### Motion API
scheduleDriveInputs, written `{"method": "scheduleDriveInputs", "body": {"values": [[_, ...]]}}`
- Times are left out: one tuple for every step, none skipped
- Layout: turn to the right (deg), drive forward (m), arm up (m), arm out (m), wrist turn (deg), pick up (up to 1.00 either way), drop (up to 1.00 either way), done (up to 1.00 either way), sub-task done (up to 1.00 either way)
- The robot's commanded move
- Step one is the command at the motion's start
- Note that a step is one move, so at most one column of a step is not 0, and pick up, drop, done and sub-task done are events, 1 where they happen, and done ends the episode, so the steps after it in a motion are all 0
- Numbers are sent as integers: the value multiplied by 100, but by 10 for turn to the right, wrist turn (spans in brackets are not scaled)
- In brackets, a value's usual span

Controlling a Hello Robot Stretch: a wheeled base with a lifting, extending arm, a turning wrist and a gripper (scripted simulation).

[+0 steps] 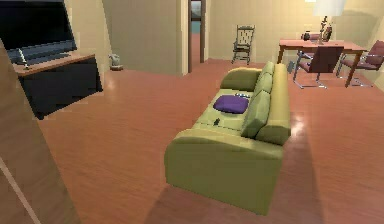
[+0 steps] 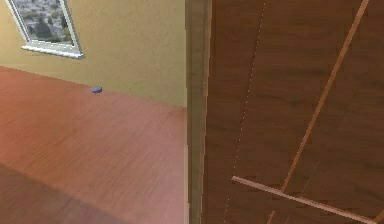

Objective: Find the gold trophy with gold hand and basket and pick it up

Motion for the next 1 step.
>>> {"method": "scheduleDriveInputs", "body": {"values": [[60, 0, 0, 0, 0, 0, 0, 0, 0]]}}
